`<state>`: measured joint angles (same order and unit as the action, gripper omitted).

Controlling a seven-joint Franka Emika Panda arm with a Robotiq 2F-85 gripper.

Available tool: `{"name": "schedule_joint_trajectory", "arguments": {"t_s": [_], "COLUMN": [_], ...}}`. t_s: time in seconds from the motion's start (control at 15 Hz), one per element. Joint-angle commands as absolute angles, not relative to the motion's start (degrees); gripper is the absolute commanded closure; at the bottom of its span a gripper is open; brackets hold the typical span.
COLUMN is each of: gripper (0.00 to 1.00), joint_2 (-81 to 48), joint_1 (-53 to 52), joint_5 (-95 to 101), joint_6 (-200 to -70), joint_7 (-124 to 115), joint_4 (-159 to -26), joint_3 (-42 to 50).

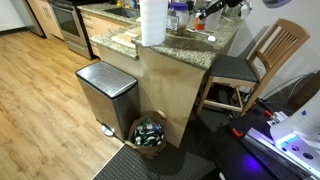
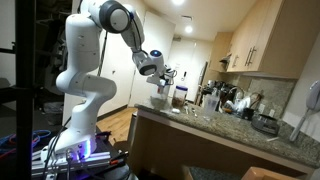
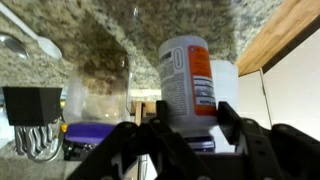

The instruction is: Pick the bottle on top of the jar and put it on the counter

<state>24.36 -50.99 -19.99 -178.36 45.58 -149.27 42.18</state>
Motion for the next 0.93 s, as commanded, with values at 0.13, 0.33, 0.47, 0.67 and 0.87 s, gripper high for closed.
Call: {"name": "schedule_joint_trajectory", "arguments": {"t_s": [0.13, 0.33, 0.47, 0.67, 0.87], "gripper": [0.76, 0.76, 0.51, 0.51, 0.76], "joint_2": [24.2, 24.6, 24.1, 24.4, 25.5], "joint_1": [-74.0, -78.9, -78.3, -80.0, -82.1], "joint_5": [-20.9, -20.3, -20.7, -20.3, -19.1], "joint_6": [-191.2, -193.1, -191.6, -192.3, -193.6], "joint_7": [51.7, 50.7, 49.5, 49.6, 50.9], "joint_4": [-148.4, -151.1, -150.3, -151.4, -151.9], "joint_3": [60.1, 68.1, 67.0, 71.2, 74.1]}}
